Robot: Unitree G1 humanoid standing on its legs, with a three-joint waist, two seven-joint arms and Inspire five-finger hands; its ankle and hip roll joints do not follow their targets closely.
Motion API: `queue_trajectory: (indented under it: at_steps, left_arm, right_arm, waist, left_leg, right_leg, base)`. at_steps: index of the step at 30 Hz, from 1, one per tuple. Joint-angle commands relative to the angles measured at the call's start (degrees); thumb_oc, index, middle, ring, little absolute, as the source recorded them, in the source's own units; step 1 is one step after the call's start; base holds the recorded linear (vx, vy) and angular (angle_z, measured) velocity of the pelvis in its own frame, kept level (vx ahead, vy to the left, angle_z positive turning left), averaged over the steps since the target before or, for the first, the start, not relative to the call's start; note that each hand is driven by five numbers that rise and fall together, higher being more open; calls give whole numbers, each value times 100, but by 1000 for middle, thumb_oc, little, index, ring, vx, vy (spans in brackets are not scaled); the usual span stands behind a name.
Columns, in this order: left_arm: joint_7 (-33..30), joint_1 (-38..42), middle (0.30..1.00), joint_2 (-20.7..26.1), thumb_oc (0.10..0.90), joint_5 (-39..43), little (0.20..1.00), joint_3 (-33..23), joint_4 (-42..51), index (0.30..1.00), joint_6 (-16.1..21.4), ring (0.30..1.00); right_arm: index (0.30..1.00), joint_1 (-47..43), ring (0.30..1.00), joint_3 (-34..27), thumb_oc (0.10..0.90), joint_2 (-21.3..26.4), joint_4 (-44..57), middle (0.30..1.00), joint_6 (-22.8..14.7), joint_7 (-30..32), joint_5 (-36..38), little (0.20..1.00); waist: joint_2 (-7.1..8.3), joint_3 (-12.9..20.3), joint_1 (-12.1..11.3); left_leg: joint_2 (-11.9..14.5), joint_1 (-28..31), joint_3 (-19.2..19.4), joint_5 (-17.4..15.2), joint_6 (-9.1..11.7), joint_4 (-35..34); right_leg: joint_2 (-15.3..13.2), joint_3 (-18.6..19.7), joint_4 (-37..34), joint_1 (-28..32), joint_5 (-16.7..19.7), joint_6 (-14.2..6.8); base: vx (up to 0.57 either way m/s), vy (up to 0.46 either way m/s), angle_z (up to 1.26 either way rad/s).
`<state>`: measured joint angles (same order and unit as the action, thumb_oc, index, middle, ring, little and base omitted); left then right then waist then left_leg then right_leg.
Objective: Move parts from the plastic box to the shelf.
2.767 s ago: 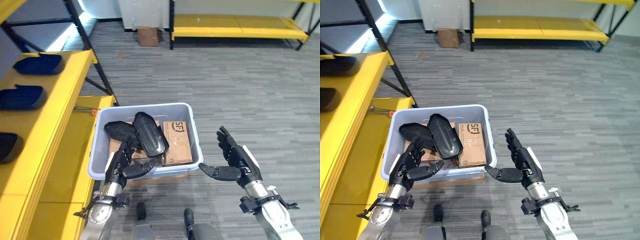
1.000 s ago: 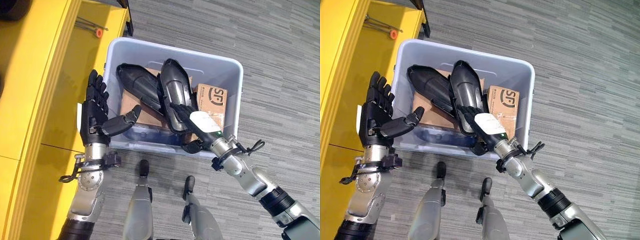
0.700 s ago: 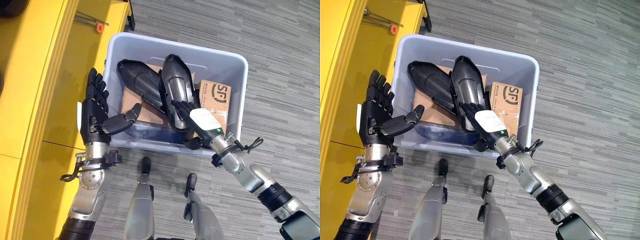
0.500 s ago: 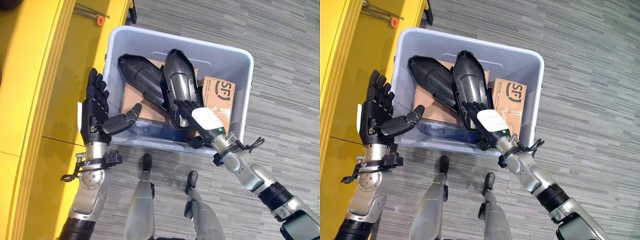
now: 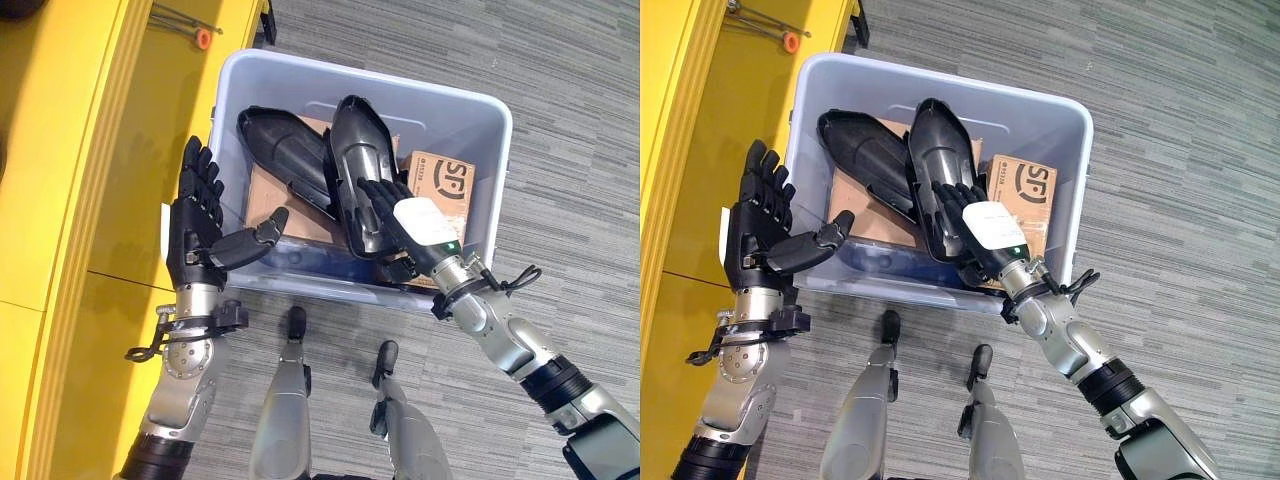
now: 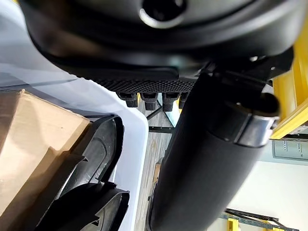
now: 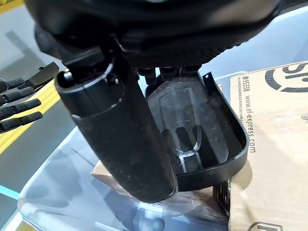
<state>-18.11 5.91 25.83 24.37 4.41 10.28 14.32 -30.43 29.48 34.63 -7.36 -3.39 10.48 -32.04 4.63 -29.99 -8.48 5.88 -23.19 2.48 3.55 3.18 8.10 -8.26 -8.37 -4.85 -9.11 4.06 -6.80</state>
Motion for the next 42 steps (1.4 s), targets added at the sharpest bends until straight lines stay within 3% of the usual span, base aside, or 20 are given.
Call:
queue_trajectory:
  at_steps: [1,22,42]
  left_arm:
    - [35,144,1000,94,900,-109,1000,-66,1013,1000,774,1000]
    - [19,211,1000,56,900,-108,1000,-52,966,1000,763,1000]
    - [-71,144,1000,72,900,-313,1000,-239,1042,1000,640,1000]
  right_arm:
    - [1000,-827,1000,-126,900,203,325,1000,-198,440,-130,1000]
    - [1000,-805,1000,-37,900,44,2,1000,-121,460,-147,1000]
    - [1000,47,1000,-741,900,284,1478,1000,-364,319,70,1000]
  waist:
    - [5,355,-86]
    - [-41,285,-91]
    - [90,307,80]
  left_leg:
    - [280,-517,-80,237,238,145]
    - [279,-610,-113,267,239,142]
    - [294,-630,-94,236,231,150]
  right_leg:
    - [-371,9,368,300,-419,-99]
    - [-344,-42,417,246,-487,-82]
    - [-326,-5,425,220,-516,-73]
  base:
    - [0,0,0]
    - [-1,0,0]
    - [0,0,0]
